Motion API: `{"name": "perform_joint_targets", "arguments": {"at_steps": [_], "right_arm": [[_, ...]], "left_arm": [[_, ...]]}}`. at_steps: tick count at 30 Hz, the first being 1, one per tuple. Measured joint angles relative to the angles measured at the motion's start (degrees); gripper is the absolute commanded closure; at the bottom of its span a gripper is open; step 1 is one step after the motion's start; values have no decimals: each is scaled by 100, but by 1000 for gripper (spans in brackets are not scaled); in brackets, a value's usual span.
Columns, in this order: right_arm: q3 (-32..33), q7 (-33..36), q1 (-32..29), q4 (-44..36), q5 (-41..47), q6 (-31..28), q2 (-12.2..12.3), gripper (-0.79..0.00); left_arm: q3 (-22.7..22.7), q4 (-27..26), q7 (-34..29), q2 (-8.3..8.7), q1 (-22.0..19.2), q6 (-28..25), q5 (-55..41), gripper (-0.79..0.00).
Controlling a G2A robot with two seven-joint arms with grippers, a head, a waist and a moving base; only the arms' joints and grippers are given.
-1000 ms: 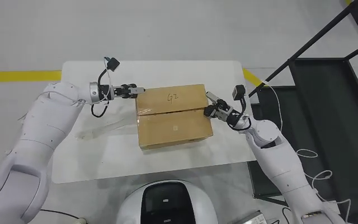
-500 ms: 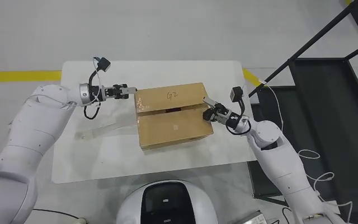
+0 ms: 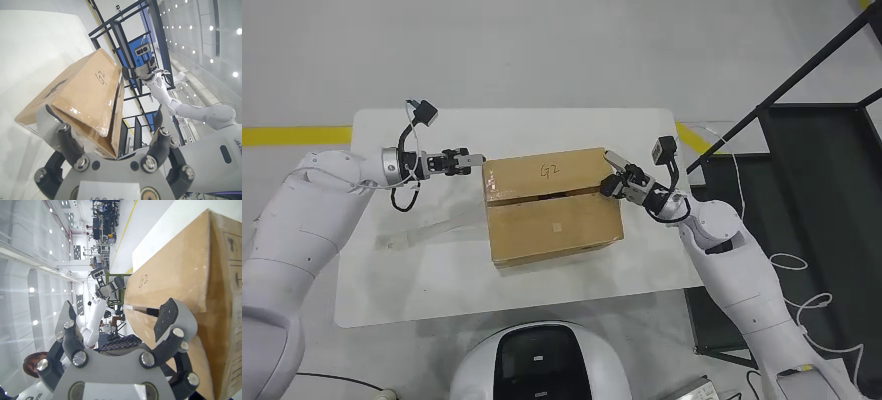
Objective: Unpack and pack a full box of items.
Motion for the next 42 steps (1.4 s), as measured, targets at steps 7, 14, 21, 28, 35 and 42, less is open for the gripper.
{"name": "perform_joint_targets", "arguments": {"at_steps": [7, 14, 21, 28, 35, 42], "right_arm": [[-173, -24, 193, 475, -169, 6, -46, -785], [-168, -28, 202, 502, -209, -9, -60, -785], [-156, -48, 198, 486, -243, 4, -59, -785], [-156, -47, 198, 486, -242, 3, -59, -785], [-156, -47, 198, 486, -242, 3, -59, -785], [-156, -47, 198, 486, -242, 3, -59, -785]], "left_arm": [[19, 23, 52, 49, 3, -51, -54, -785], [0, -71, 38, 125, 31, -38, -114, -785], [-32, -154, 39, 165, 49, -38, -217, -785], [-37, -153, 46, 165, 53, -33, -215, -785], [-404, -403, 384, 329, 633, 109, -370, -785], [-1028, -861, 144, 708, 1744, 179, -728, -785]]}}
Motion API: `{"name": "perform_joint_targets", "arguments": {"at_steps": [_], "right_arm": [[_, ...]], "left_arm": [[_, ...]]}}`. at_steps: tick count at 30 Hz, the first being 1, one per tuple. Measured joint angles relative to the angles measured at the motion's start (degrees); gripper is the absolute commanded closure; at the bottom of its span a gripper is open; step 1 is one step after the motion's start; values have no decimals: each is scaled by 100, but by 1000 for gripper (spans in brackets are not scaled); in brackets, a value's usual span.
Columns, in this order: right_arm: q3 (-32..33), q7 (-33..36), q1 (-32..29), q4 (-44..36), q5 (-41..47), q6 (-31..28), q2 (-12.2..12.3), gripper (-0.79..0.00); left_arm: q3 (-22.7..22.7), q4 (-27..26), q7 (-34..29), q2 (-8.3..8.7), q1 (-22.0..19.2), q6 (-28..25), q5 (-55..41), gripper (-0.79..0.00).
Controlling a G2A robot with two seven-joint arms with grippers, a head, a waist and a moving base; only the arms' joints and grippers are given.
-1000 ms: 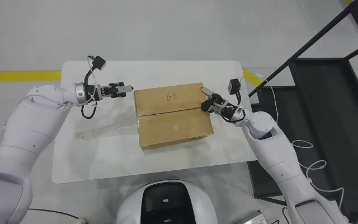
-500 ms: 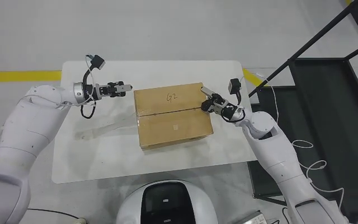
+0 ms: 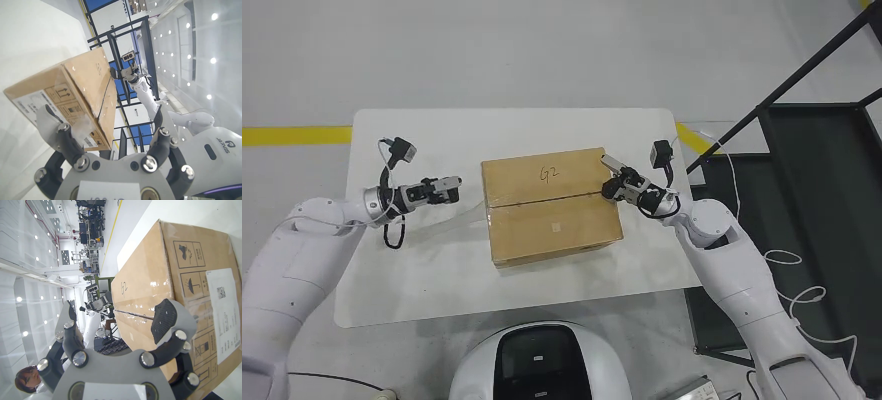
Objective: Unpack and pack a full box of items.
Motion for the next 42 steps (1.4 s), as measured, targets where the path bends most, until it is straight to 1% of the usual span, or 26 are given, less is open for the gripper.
{"name": "perform_joint_targets", "arguments": {"at_steps": [4, 8, 12, 14, 23, 26, 29, 32, 36, 39, 42], "right_arm": [[0, 0, 0, 0, 0, 0, 0, -785], [0, 0, 0, 0, 0, 0, 0, -785], [0, 0, 0, 0, 0, 0, 0, -785], [0, 0, 0, 0, 0, 0, 0, -785], [0, 0, 0, 0, 0, 0, 0, -785], [0, 0, 0, 0, 0, 0, 0, -785], [0, 0, 0, 0, 0, 0, 0, -785], [0, 0, 0, 0, 0, 0, 0, -785], [0, 0, 0, 0, 0, 0, 0, -785], [0, 0, 0, 0, 0, 0, 0, -785], [0, 0, 0, 0, 0, 0, 0, -785]], "left_arm": [[-280, -278, 127, 143, 554, 165, -80, -785], [-502, -572, -209, 250, 1004, 317, -326, -785], [-788, -798, -474, 341, 1376, 284, -636, -785], [-862, -848, -473, 355, 1443, 250, -723, -785], [-859, -850, -462, 353, 1435, 254, -712, -785], [-918, -1106, -135, 346, 1311, 529, -416, -785], [-1056, -1447, 329, 350, 1495, 697, -473, -785], [-1208, -1751, 768, 365, 1931, 779, -811, -785], [-1403, -2129, 1289, 388, 2655, 856, -1246, -785], [-1517, -2336, 1627, 384, 3100, 839, -1526, -785], [-1580, -2392, 1863, 350, 3465, 731, -1903, -785]]}}
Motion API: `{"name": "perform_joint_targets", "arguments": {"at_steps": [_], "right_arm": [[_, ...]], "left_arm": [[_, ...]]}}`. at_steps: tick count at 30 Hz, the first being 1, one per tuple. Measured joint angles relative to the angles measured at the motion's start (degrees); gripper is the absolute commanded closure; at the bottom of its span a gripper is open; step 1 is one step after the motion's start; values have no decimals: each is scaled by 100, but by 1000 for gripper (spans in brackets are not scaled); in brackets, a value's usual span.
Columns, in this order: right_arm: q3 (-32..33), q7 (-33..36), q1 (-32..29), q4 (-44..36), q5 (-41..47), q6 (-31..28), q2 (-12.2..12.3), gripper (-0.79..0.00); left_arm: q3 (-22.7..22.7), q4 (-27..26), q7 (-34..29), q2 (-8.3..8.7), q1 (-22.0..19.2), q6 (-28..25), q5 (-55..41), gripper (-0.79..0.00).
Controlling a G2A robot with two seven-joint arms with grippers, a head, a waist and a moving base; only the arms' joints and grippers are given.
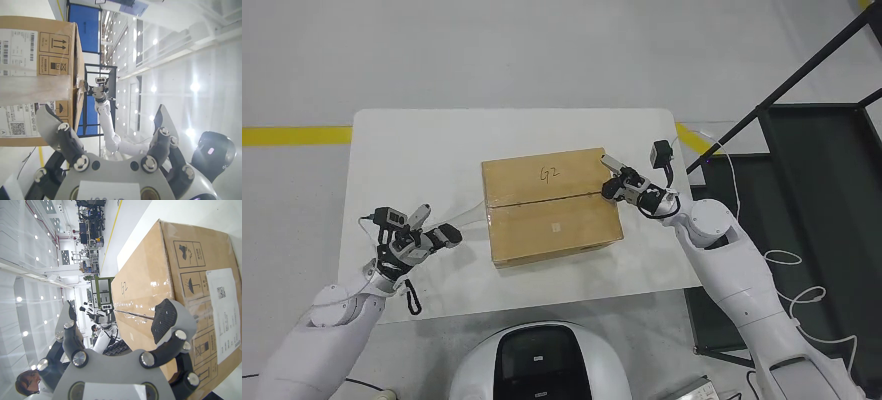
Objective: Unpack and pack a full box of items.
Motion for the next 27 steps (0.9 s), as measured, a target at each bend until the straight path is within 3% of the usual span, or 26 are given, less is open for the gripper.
{"name": "perform_joint_targets", "arguments": {"at_steps": [4, 19, 24, 27], "right_arm": [[0, 0, 0, 0, 0, 0, 0, -785], [0, 0, 0, 0, 0, 0, 0, -785], [0, 0, 0, 0, 0, 0, 0, -785], [0, 0, 0, 0, 0, 0, 0, -785]], "left_arm": [[-33, 58, 0, -66, 264, -107, -570, -785], [-58, 3, 57, -81, 260, -105, -603, -785], [-33, -497, 1320, -184, 469, -18, -507, -785], [7, -521, 1983, -236, 556, 80, -262, -785]]}}
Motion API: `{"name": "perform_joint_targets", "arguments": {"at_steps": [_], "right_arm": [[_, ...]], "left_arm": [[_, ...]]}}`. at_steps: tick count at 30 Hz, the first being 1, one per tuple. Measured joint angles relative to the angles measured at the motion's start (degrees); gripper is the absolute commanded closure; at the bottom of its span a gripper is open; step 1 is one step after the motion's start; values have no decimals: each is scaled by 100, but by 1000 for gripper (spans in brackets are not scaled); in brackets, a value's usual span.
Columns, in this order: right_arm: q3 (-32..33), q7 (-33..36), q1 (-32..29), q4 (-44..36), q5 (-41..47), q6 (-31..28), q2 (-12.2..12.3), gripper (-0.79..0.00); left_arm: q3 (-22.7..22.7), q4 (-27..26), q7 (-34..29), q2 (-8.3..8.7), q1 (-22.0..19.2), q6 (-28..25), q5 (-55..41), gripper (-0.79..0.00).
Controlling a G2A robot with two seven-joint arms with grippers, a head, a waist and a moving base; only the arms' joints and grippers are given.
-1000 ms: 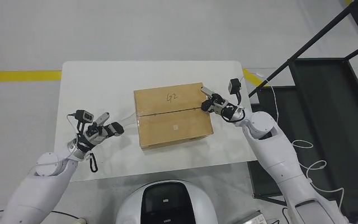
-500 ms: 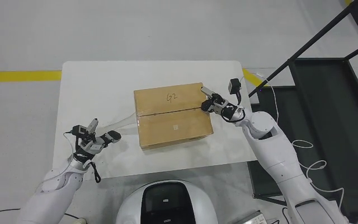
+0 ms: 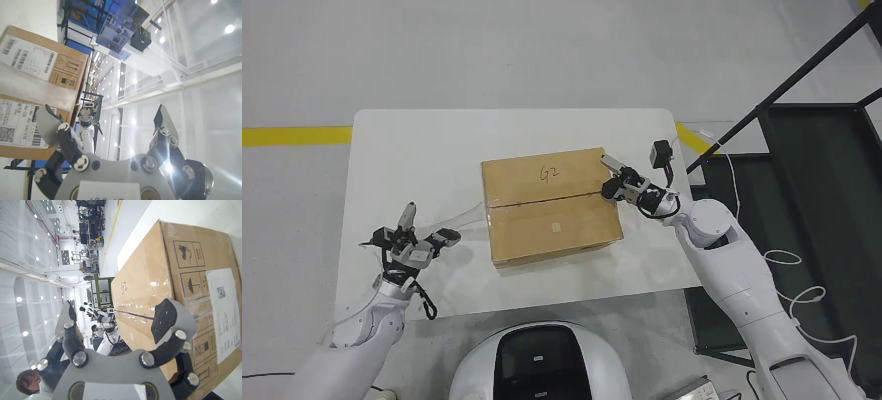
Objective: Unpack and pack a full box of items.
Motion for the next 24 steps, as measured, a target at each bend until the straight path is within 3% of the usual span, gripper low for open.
{"name": "perform_joint_targets", "arguments": {"at_steps": [6, 9, 24], "right_arm": [[0, 0, 0, 0, 0, 0, 0, -785], [0, 0, 0, 0, 0, 0, 0, -785], [0, 0, 0, 0, 0, 0, 0, -785]], "left_arm": [[191, -72, 1474, -142, 33, -55, 1202, -785], [312, -105, 1879, -226, -42, 78, 1516, -785], [765, 309, 2964, -676, -516, 392, 1942, -785]]}}
